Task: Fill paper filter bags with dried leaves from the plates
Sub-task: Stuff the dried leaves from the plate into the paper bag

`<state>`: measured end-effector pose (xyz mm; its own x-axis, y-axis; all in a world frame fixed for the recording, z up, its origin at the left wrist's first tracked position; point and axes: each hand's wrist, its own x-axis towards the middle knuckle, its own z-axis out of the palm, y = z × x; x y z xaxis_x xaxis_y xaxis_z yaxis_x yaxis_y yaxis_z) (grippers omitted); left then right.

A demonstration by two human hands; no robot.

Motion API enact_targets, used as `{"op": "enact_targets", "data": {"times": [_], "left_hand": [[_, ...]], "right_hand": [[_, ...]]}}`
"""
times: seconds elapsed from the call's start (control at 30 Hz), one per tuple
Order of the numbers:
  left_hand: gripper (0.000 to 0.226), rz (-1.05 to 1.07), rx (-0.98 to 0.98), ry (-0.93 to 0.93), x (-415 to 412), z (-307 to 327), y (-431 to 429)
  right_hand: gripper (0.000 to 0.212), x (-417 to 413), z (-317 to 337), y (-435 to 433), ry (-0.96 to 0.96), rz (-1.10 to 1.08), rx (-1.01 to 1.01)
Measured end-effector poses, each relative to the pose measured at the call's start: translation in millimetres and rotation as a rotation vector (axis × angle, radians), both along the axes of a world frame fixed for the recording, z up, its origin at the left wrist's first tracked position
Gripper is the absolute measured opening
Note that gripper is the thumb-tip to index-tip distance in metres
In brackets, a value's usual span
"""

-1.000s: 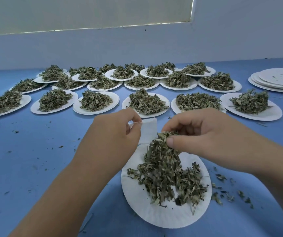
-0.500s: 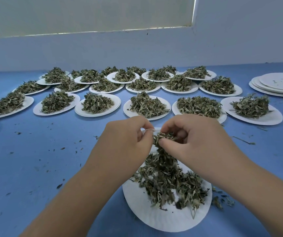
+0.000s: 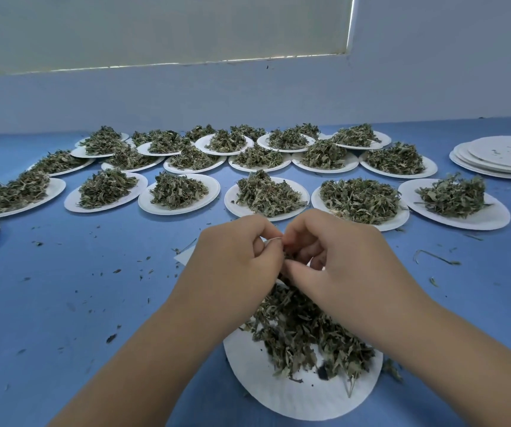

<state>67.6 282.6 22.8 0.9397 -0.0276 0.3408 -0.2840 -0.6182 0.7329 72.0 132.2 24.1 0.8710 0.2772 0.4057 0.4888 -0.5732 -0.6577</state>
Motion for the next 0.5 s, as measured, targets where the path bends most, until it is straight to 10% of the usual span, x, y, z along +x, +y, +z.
{"op": "enact_targets", "data": {"times": [0.5], "left_hand": [[0.016, 0.035, -0.003, 0.024, 3.5, 5.1, 6.3]], "right_hand": [[0.030, 6.3, 1.4, -11.2, -0.028, -0.058, 0.064]]}}
